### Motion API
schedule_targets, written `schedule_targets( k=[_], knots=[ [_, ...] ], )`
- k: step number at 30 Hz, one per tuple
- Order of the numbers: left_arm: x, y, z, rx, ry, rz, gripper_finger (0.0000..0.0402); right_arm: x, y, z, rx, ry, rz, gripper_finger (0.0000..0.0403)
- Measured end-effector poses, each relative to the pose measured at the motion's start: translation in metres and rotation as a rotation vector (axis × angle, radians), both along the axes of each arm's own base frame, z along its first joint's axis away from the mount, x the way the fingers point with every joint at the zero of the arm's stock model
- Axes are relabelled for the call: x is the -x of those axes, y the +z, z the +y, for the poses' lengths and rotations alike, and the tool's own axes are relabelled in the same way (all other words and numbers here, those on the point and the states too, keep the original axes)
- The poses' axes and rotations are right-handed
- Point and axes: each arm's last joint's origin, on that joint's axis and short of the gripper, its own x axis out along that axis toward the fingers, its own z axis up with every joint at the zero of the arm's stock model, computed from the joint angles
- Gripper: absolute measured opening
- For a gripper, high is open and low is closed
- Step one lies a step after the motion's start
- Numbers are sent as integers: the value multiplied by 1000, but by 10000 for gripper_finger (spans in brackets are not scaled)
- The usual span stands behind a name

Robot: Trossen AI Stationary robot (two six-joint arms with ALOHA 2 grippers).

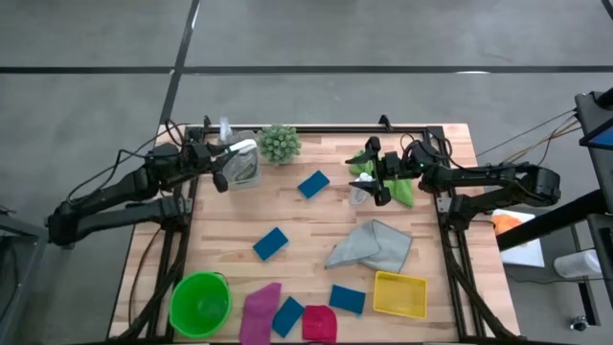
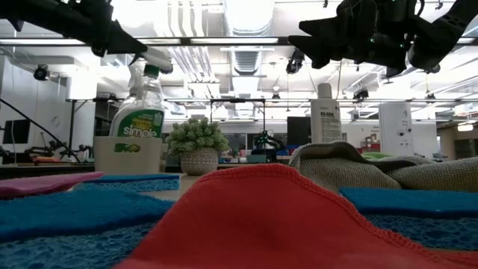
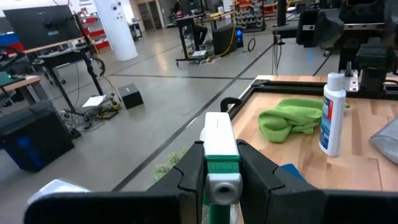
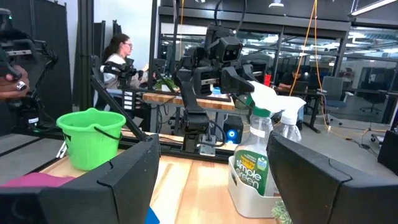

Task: Pick & Place Kitchen Items
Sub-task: Put the green spray bottle into the gray bin

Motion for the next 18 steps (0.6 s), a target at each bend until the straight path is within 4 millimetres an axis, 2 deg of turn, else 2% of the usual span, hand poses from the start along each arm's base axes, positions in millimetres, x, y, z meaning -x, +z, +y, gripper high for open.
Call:
schedule_targets(
  k=[5,12,18],
  knots=[
    [0,0,0,-2,1,5,60,0,-1,0,-3,0,8,290],
    [1,-3,1,-2,41,30,152,0,-1,0,-3,0,8,290],
    [1,0,1,-10,59,19,178,0,-1,0,-3,0,9,290]
  ],
)
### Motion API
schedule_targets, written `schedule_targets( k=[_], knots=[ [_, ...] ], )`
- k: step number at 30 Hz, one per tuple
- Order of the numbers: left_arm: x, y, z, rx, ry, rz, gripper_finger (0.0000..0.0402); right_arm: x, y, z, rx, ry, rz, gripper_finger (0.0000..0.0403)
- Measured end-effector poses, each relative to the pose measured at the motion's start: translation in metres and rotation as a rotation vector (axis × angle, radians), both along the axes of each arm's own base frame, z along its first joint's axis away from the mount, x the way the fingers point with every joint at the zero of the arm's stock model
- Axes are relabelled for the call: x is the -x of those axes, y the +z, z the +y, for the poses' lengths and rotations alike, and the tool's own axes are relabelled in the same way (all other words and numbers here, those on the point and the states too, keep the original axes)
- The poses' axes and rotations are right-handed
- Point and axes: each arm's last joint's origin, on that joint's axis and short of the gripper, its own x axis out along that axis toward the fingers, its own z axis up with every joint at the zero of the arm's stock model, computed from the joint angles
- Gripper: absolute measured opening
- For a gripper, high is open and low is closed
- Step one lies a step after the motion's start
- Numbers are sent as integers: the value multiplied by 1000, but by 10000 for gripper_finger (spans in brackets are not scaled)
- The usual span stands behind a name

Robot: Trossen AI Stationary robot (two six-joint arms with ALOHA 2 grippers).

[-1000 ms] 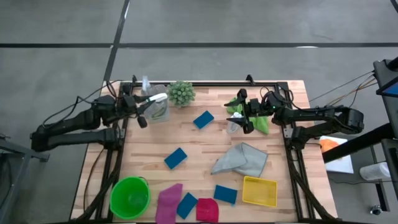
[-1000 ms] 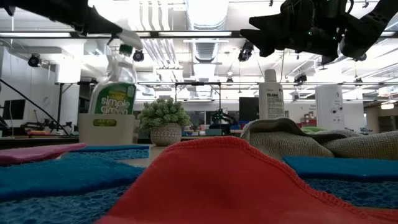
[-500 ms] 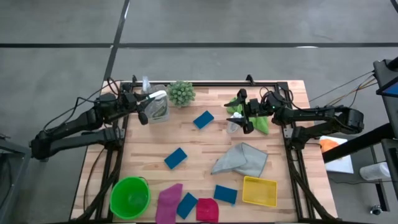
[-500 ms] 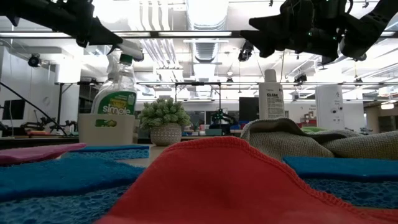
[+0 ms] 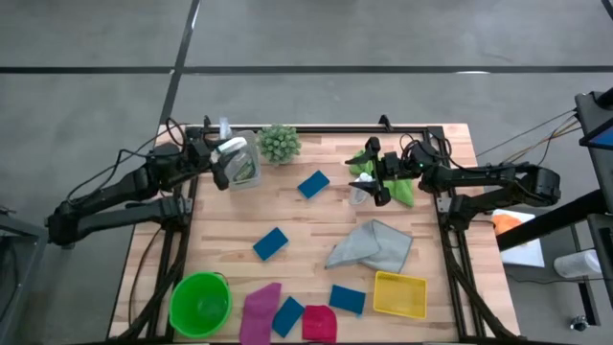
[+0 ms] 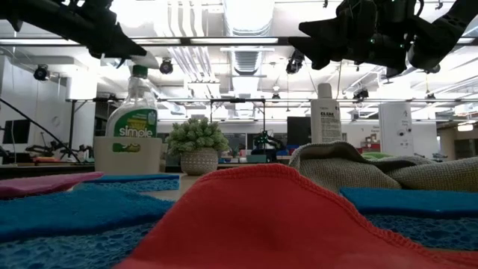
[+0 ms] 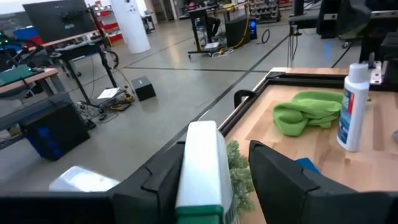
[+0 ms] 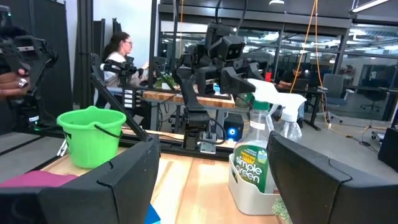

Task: Pick & Place Kitchen Items
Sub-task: Put the green spray bottle into the gray bin, then put the white bottle into the gray bin

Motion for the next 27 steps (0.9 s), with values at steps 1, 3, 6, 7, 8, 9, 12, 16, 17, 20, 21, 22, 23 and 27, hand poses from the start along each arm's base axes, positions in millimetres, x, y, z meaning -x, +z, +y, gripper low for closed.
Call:
schedule_targets(
  k=[1,3,6,7,8,9,12,16,17,20,21,22,23,27],
  knots=[
    [0,2,0,-1,0,-5,179,0,0,0,0,0,0,290],
    [1,6,0,-4,0,-19,180,0,0,0,0,0,0,290],
    [2,15,-1,-16,0,-45,181,0,0,0,0,0,1,290],
    [3,19,-1,-22,0,-54,181,0,0,0,-1,0,2,290],
    [3,22,-2,-30,-1,-60,182,0,0,0,-1,0,3,290],
    [4,25,-2,-41,-2,-62,182,0,0,0,-2,0,4,290],
    [5,32,-2,-57,-3,-75,182,0,-2,0,-3,-1,15,290],
    [7,40,-3,-73,-5,-93,182,-1,-4,0,-7,-1,42,290],
    [7,41,-4,-79,-9,-94,182,-1,-5,0,-9,-2,50,290],
    [7,44,-5,-93,-49,-107,182,-1,-8,0,-13,-2,76,290],
    [7,45,-5,-97,-70,-118,182,-1,-9,0,-16,-2,83,290],
    [6,47,-6,-102,-94,-132,182,-1,-9,0,-17,-2,87,290],
    [6,48,-7,-105,-121,-144,183,-1,-9,0,-18,-2,89,290],
    [4,49,-10,-83,-239,-177,183,-1,-9,0,-19,-2,89,290]
  ],
)
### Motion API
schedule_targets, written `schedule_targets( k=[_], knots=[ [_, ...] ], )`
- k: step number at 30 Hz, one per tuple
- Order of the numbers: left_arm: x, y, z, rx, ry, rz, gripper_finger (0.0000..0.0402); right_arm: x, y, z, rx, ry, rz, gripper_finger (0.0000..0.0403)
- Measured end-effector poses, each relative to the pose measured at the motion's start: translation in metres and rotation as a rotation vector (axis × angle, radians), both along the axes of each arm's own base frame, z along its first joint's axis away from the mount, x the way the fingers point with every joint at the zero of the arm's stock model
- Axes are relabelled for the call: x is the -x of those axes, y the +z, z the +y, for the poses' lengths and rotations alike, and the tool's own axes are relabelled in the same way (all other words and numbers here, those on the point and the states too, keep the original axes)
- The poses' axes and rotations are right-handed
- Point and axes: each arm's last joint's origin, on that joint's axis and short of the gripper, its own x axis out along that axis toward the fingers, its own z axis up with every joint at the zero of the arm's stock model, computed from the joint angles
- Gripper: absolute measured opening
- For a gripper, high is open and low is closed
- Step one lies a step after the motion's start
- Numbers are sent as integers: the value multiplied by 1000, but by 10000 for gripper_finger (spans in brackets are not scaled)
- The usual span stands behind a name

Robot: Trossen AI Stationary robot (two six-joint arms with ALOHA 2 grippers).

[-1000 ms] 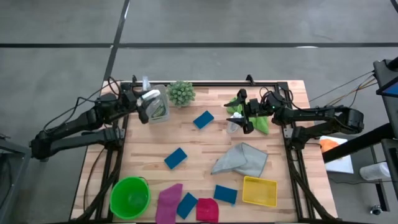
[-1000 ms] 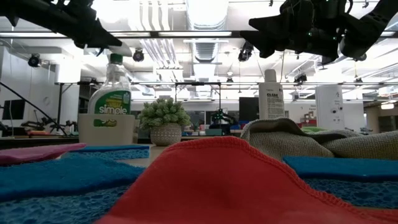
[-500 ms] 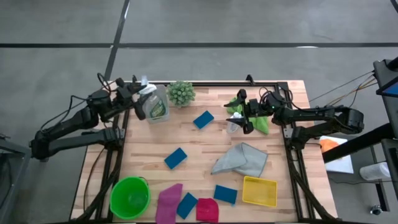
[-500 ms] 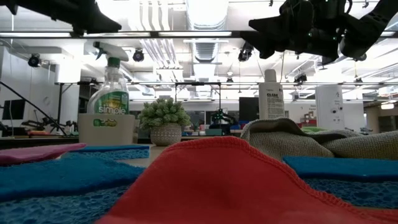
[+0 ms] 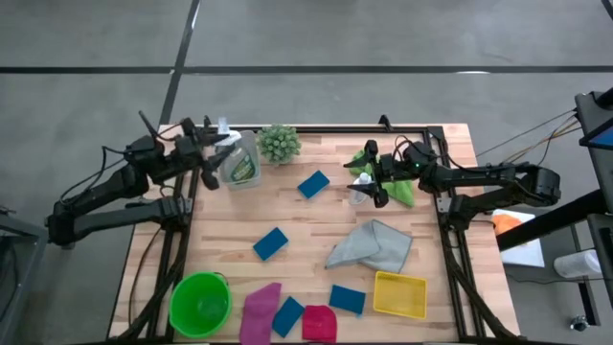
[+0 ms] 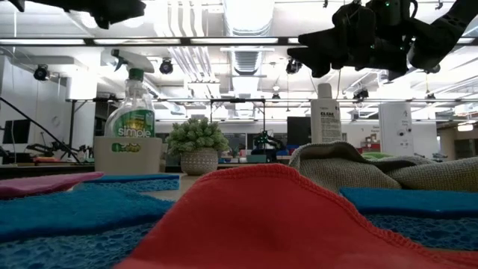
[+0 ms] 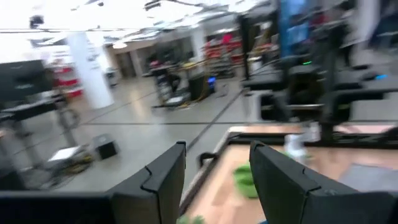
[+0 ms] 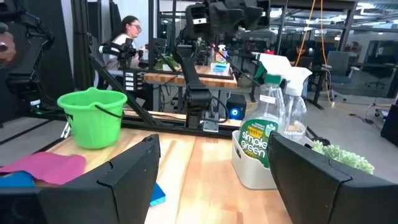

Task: Pick & Place Kitchen Items
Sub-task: Put the white bottle into the gray bin

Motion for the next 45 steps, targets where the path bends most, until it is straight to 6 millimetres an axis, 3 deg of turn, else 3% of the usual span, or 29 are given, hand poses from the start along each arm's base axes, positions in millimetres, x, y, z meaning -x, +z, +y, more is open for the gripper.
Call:
schedule_targets(
  k=[8,16,22,32,36,45],
  knots=[
    [-10,-7,-1,68,-181,34,183,-10,13,3,-34,27,19,290],
    [-13,-20,0,66,-188,71,183,-28,36,22,-6,123,-8,290],
    [-17,-22,-1,62,-224,72,183,-48,40,30,-10,121,46,290],
    [-18,-18,-3,17,-254,47,183,-76,57,42,-21,121,293,290],
    [-18,-19,-4,23,-254,59,183,-72,62,48,-10,18,460,290],
    [-18,-21,-3,39,-254,71,183,-42,89,49,-66,-143,907,290]
  ],
)
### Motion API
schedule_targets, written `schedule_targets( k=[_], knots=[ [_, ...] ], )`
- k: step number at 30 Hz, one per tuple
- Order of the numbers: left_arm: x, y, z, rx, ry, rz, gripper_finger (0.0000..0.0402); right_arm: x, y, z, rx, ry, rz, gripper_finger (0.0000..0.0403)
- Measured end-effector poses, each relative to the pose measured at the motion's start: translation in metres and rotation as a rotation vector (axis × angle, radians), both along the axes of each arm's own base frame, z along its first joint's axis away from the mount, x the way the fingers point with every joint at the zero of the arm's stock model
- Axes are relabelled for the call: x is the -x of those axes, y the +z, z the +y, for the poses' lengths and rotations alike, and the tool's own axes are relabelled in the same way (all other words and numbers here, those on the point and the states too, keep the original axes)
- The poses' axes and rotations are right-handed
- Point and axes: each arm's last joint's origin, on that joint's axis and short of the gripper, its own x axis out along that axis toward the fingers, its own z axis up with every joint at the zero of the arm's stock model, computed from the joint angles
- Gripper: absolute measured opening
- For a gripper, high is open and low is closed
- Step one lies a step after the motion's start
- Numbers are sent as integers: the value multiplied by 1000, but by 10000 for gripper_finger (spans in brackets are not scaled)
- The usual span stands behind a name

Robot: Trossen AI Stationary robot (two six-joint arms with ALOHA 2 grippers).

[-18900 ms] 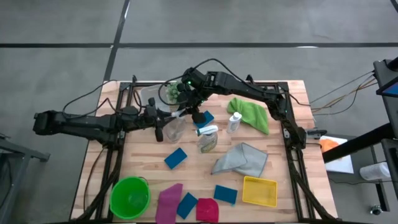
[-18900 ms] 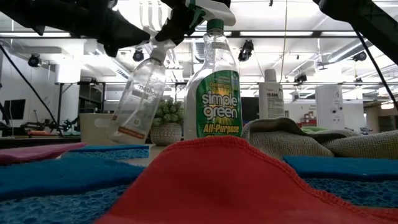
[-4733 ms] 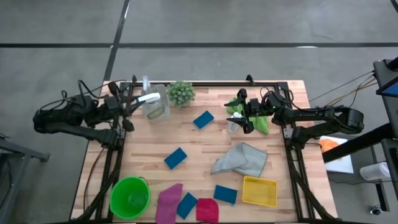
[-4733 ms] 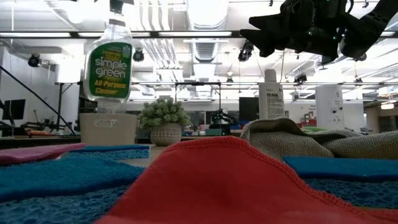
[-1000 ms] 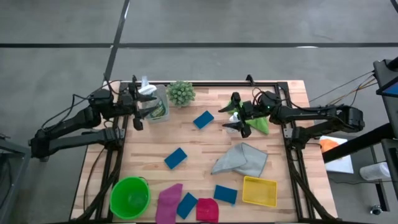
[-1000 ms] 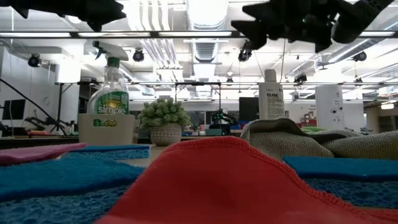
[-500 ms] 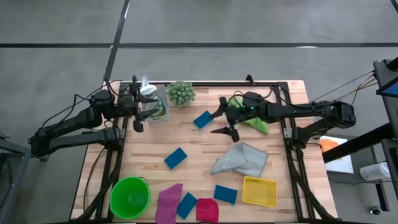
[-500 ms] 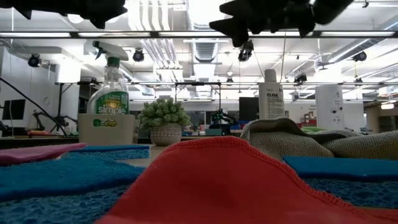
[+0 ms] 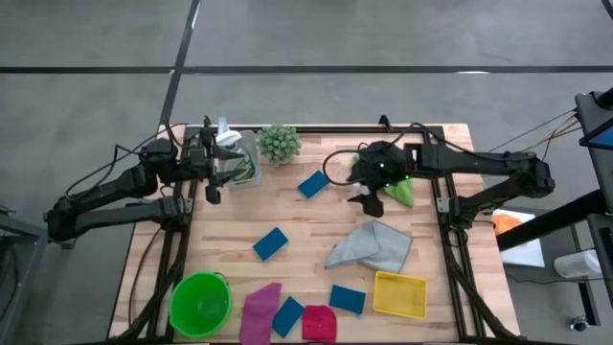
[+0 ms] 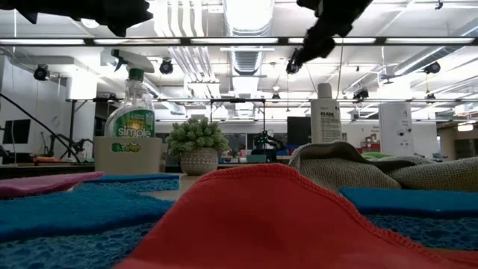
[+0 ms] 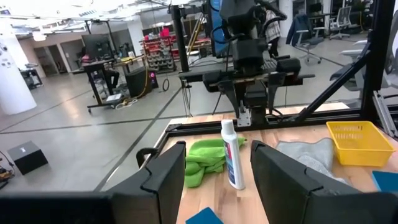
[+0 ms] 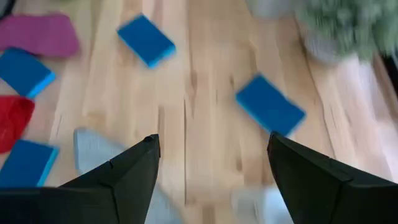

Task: Pick & Place Kitchen Items
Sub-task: Put the white bottle into the gray bin

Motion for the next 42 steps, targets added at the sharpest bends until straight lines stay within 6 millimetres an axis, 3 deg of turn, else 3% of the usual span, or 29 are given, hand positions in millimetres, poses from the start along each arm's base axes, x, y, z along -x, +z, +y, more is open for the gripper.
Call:
schedule_targets(
  k=[8,16,31,36,42],
  knots=[
    [0,0,0,0,0,0,183,15,-3,-10,5,-87,184,290],
    [0,0,0,0,0,0,183,21,-5,-30,34,-165,210,290],
    [0,0,0,-1,0,0,183,10,-26,-47,31,-144,308,285],
    [0,0,0,-3,0,0,183,8,-28,-47,37,-129,319,233],
    [0,0,0,-3,0,0,183,6,-30,-47,45,-101,324,113]
  ],
)
